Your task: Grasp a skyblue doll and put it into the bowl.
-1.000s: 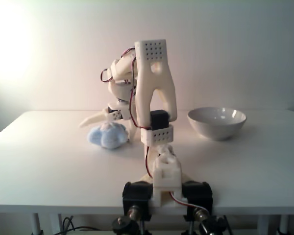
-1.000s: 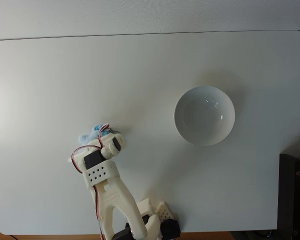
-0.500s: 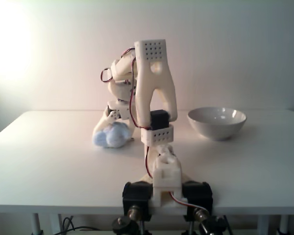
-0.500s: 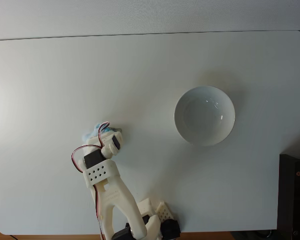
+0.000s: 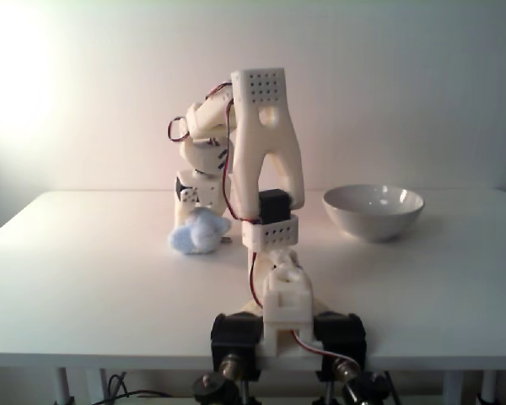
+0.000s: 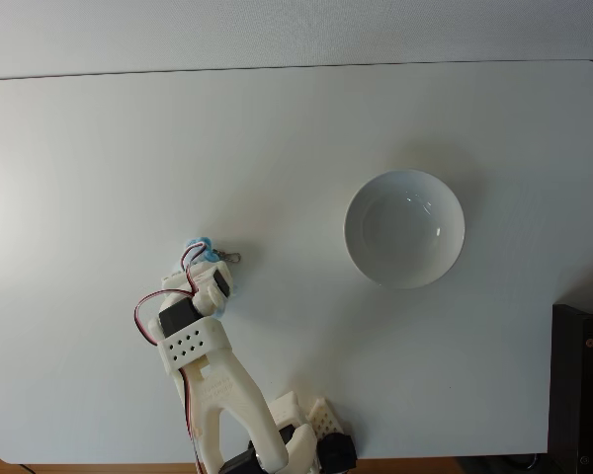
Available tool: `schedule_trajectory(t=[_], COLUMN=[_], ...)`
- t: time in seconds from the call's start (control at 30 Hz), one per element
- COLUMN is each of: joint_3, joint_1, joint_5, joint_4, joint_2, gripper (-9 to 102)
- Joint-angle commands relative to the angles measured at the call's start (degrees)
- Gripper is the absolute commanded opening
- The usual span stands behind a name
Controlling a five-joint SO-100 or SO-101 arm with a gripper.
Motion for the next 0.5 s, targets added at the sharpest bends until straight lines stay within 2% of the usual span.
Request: schedule_trajectory(t=[0.0, 0.2, 0.47], joint_3=[0.35, 0.35, 0.18], joint_1=[0.88, 0.88, 1.14], joint_5=[0.44, 0.44, 0.00], joint_4=[0.44, 0.44, -0.26], joint_2=[-1.93, -1.32, 10.81], gripper=[-1, 0, 0])
